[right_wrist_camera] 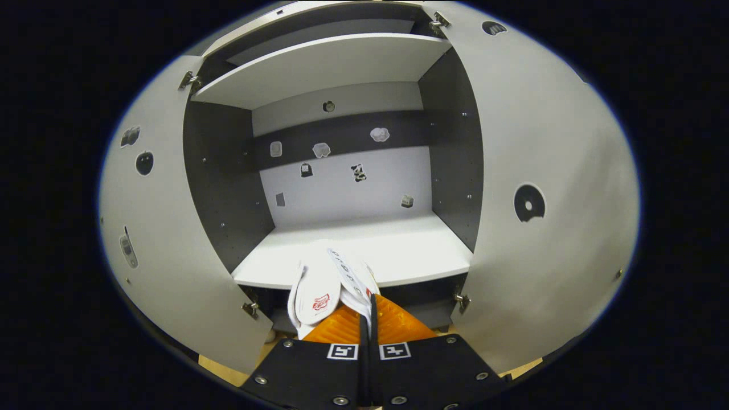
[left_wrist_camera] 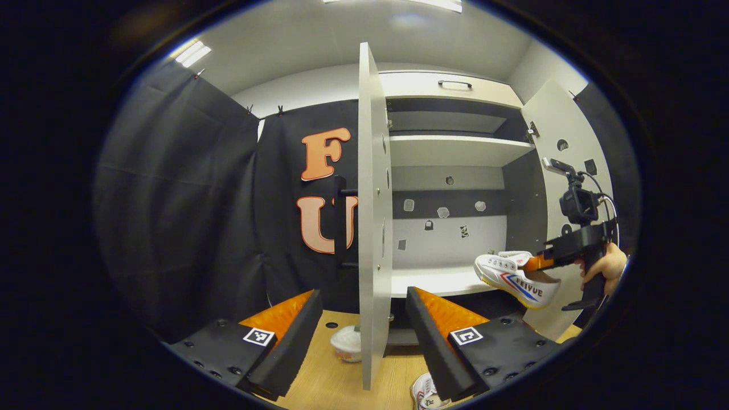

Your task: Grab one shoe with the right hand and put it into the shoe cabinet, grab the other shoe with the left hand and put it into the shoe cabinet; then close the right door with the right hand and the left door with the left hand.

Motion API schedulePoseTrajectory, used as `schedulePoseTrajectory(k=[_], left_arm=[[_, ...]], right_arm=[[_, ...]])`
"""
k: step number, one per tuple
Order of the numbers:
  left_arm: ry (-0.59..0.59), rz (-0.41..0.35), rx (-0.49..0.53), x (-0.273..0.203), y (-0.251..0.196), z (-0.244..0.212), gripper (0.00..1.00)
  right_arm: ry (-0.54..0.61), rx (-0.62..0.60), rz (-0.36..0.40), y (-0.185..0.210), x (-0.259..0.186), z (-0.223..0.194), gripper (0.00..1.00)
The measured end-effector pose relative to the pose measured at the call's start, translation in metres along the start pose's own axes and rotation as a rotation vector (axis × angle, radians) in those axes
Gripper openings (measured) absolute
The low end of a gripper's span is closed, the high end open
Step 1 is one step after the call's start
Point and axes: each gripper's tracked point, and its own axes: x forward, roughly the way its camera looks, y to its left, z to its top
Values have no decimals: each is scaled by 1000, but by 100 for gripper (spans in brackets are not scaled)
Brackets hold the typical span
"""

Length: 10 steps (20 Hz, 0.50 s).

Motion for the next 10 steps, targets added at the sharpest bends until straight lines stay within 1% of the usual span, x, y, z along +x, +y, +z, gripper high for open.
schedulePoseTrajectory(k=[2, 3, 4, 5, 6, 10], left_arm=[[3, 1, -4, 0, -1, -1, 93], [5, 1, -4, 0, -1, -2, 96], [7, 4, -3, 0, 0, -3, 96], [7, 8, -1, 0, 1, -3, 93], [8, 12, -1, -1, 1, -3, 93], [25, 28, -1, 0, 5, -9, 93]], right_arm=[[-39, 1, -11, 2, 23, 22, 0], [-48, 2, -19, 2, 35, 37, 0], [-50, 7, -24, 0, 46, 45, 0], [-53, 16, -32, 1, 60, 55, 0], [-56, 26, -42, -1, 76, 65, 0], [-25, 43, -98, -19, 137, 81, 0]])
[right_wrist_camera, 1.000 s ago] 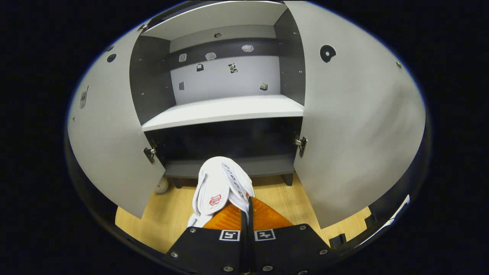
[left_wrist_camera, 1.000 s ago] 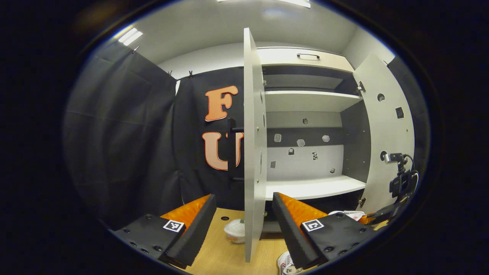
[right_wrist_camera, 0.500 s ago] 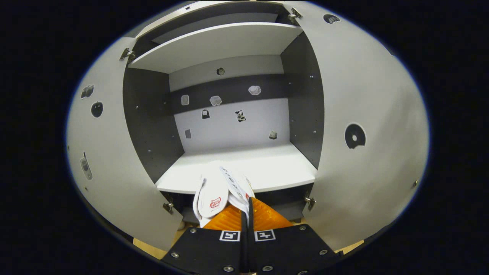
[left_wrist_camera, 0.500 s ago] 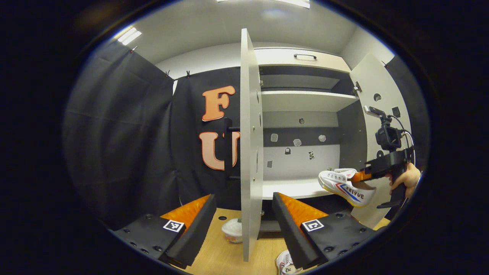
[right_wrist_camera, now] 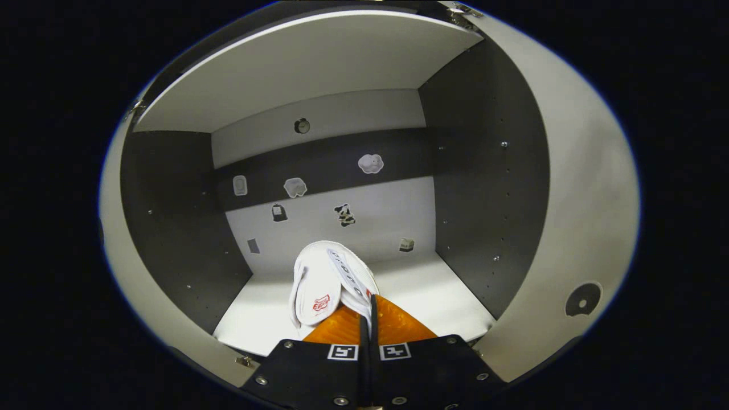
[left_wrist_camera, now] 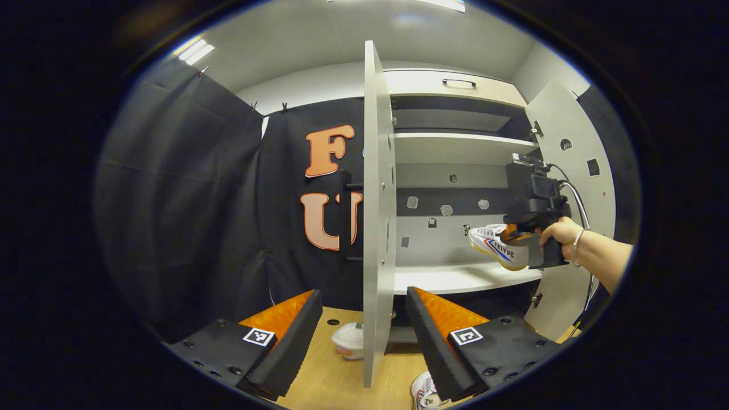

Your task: Grab one shoe with the right hand and put it into the shoe cabinet, grab the other shoe with the left hand and put it into the shoe cabinet; then close the right door with the right hand and the left door with the left hand.

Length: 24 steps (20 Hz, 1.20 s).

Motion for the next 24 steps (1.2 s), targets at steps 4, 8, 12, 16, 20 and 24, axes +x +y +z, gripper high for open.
schedulePoseTrajectory(k=[4, 8, 12, 16, 20, 24], left_arm=[[13, 21, 13, -3, 5, -8, 96], [25, 19, 7, -1, 3, -13, 94], [10, 12, 14, 2, 5, -8, 93], [15, 3, 1, 3, 6, -11, 94], [11, -13, -10, 1, 2, -11, 94], [14, -22, -14, -1, -4, -14, 94]], right_arm=[[75, -7, -38, -11, 55, -16, 0], [164, -53, -64, -19, 85, -48, 0], [168, -62, -61, -21, 82, -52, 1], [161, -49, -36, -20, 65, -49, 11], [118, -70, -30, -19, 37, -42, 19], [22, -97, -1, -11, -7, -23, 40]])
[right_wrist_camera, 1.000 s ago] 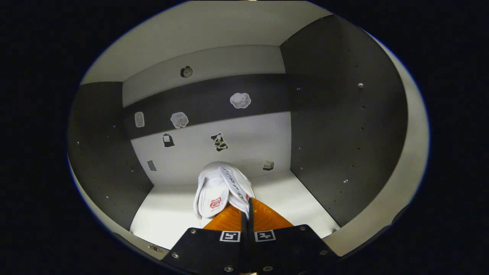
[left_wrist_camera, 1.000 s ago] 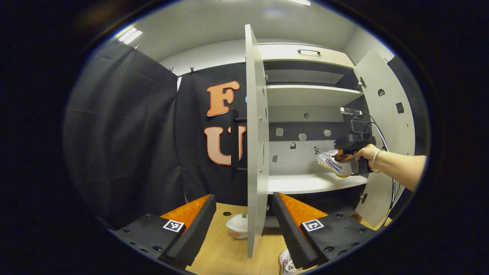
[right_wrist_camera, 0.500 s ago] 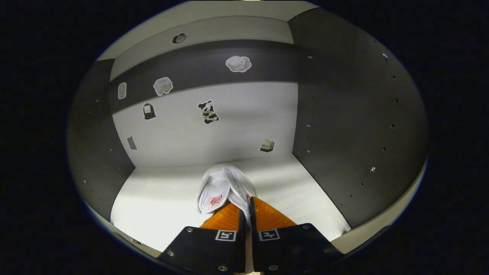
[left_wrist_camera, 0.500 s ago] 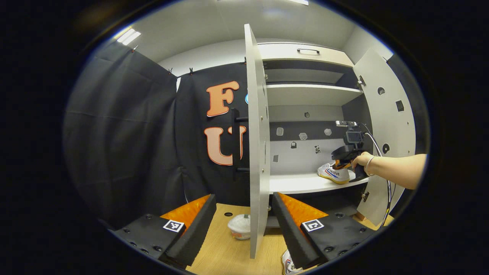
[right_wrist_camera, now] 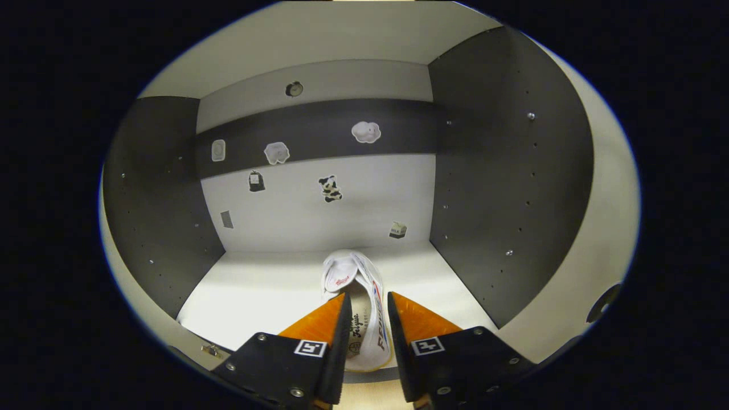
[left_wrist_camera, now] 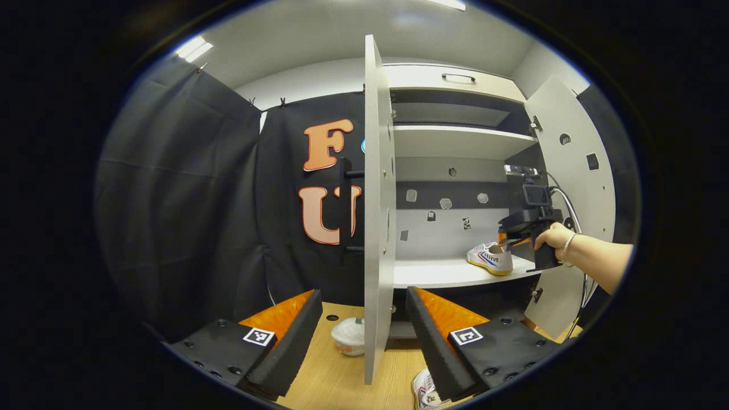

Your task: Grab one shoe with the right hand and put it into the shoe cabinet, grab the other shoe with the left hand and put it into the shoe cabinet; then close the right door with the right hand and the left door with the left hand.

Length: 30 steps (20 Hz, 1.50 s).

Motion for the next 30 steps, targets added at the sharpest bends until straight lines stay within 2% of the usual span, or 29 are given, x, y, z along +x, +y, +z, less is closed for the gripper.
schedulePoseTrajectory(k=[1, 2, 3, 4, 7, 8, 11, 12, 17, 19, 22, 26, 30], left_arm=[[0, 1, -3, -1, -1, 0, 94], [1, 0, -7, -2, -3, -2, 94], [8, 0, -8, -3, -5, -6, 94], [15, -3, -7, -4, -8, -9, 93], [41, -22, -1, -5, -20, -25, 95], [51, -31, -3, -5, -25, -33, 95], [117, -67, -16, -6, -44, -72, 96], [138, -77, -14, -8, -50, -86, 94], [271, -133, 13, -17, -77, -166, 97], [318, -138, 22, -23, -81, -202, 96], [413, -146, 38, -32, -86, -258, 97], [532, -182, 44, -45, -94, -321, 97], [612, -217, 48, -45, -107, -360, 97]], right_arm=[[-28, 1, 17, 3, -11, 5, 48], [-52, 0, 29, 5, -24, 8, 46], [-72, -4, 33, 2, -35, 10, 55], [-95, -12, 34, 0, -47, 12, 57], [-158, -31, 52, -2, -86, 13, 72], [-186, -37, 57, -2, -100, 15, 74], [-264, -71, 57, -8, -137, 17, 85], [-282, -72, 56, -9, -150, 16, 87], [-304, -55, 80, -14, -188, -1, 92], [-308, -63, 85, -16, -195, -7, 92], [-314, -90, 48, -30, -199, -14, 93], [-306, -75, 41, -40, -206, -19, 92], [-313, -64, 57, -42, -223, -20, 92]])
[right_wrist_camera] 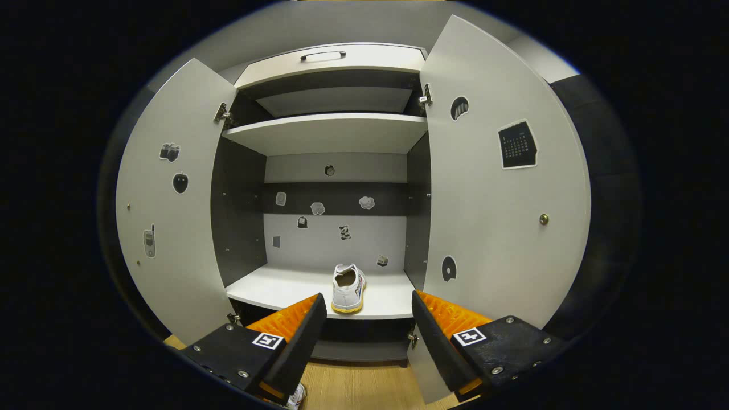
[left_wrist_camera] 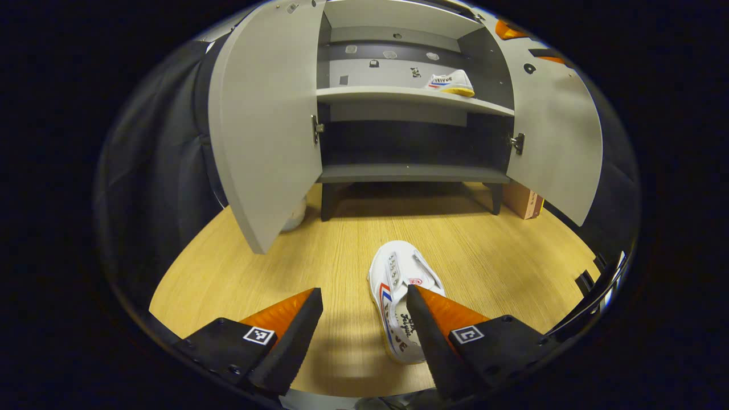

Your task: Grab one shoe with the right hand and put it into the shoe cabinet, grab the other shoe with the left hand and put it into the shoe cabinet; then close the right door with the right hand and the left door with the left hand.

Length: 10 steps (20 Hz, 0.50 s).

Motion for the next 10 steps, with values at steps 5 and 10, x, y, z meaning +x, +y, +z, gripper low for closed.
schedulePoseTrajectory(k=[5, 10], left_arm=[[110, -28, 1, 29, -8, -28, 97], [179, -25, -20, 51, -8, -42, 85]], right_arm=[[-25, -5, -19, -9, -22, 5, 92], [-5, 4, -25, -22, -27, -2, 92]])
